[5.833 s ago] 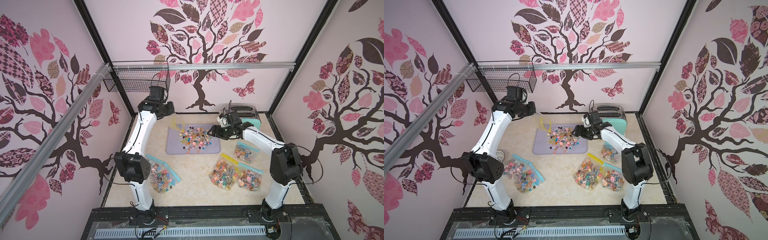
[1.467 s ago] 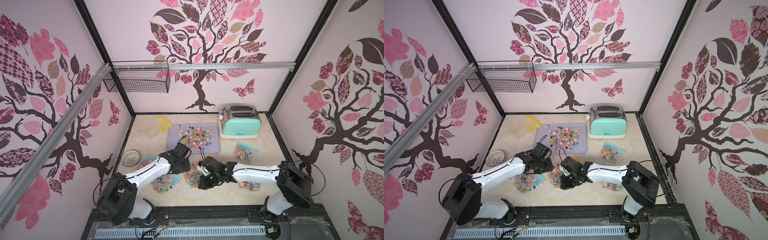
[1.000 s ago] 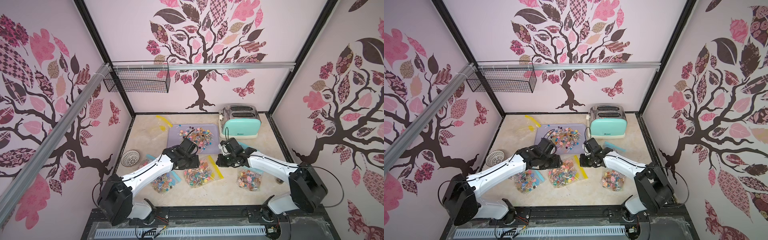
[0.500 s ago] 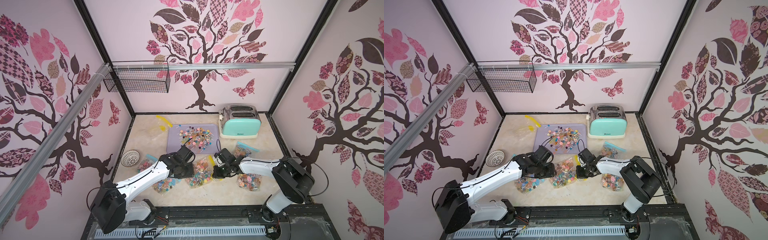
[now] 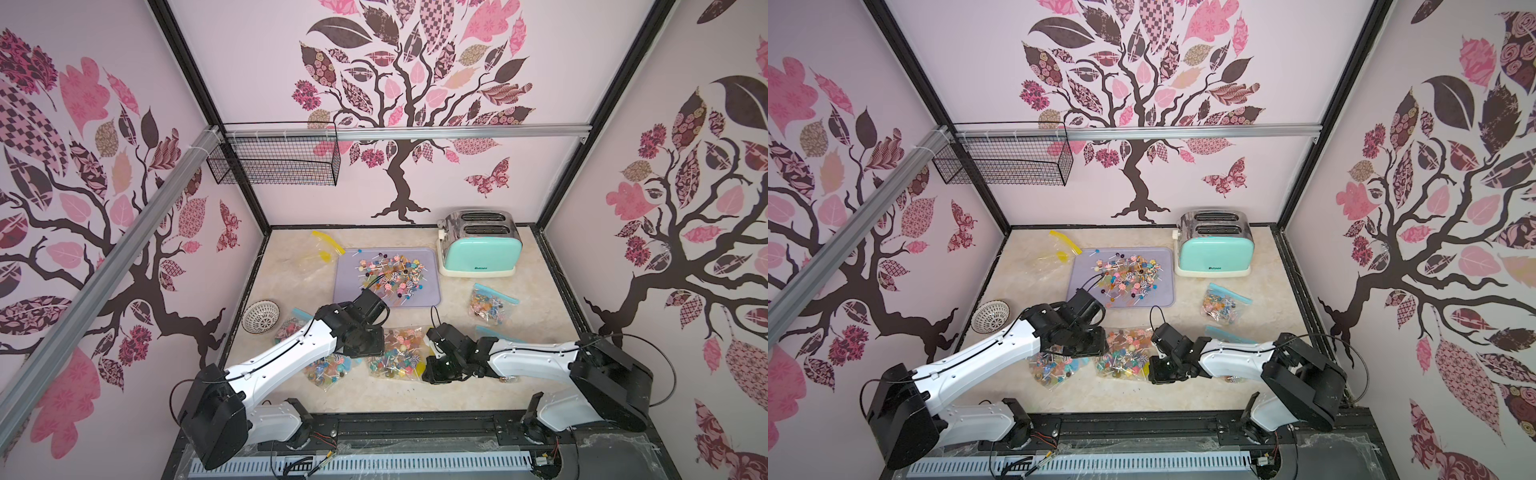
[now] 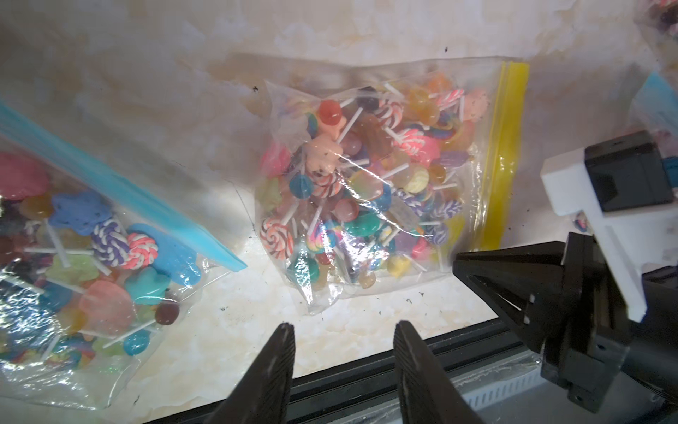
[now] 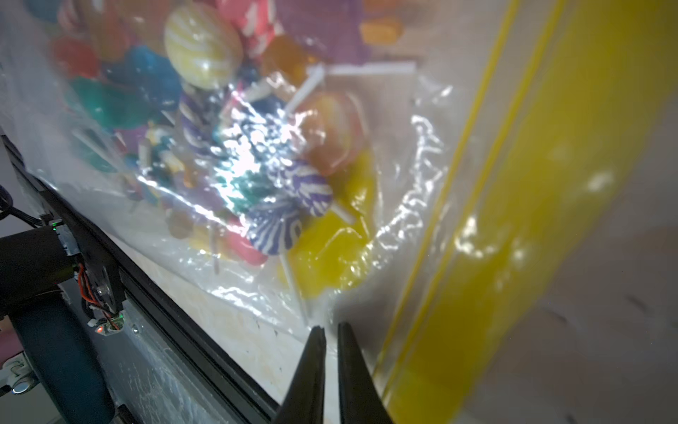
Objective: Pour candies out of the ziploc bag
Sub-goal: Adjust the ziploc bag at the center of the board.
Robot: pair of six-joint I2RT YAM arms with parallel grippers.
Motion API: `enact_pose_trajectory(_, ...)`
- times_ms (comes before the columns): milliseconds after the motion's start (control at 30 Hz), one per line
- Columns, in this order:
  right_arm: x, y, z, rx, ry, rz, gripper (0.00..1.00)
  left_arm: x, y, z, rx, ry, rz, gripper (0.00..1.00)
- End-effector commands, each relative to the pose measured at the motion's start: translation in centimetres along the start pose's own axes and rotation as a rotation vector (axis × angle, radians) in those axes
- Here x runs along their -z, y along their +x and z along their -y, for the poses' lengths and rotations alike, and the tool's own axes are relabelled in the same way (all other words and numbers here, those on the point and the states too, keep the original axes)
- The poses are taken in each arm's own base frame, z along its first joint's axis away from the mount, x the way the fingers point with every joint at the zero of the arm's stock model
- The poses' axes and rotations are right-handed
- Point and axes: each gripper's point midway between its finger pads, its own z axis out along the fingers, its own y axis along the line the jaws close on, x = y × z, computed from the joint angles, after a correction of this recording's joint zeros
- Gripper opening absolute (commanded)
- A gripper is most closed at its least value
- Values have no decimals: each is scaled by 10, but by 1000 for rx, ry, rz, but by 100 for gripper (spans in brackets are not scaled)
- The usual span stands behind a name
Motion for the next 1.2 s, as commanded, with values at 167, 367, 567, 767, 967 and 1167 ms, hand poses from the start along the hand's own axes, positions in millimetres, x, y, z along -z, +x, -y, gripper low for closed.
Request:
enact_pose_trajectory(167,104,-91,49,-42,169,303,39,-9,7,87,-120,154,-10,46)
enact_pose_trajectory(367,136,-120,83,-103,175,392,40,-62,3,128,-98,91,-41,56)
enact_pose_trajectory(567,134,-122,82,-86,163,407,40,-98,-8,127,-96,-60,-44,52)
enact_pose_trajectory(767,128,-118,85,-79,157,400,40,-119,-9,124,-91,-114,-69,46)
enact_pose_trajectory(967,125,-117,84,-73,144,396,40,-127,-8,122,-94,-139,-79,44)
enact_pose_trajectory(1167,122,-115,84,-74,133,387,39,-130,-8,126,-94,-119,-87,44)
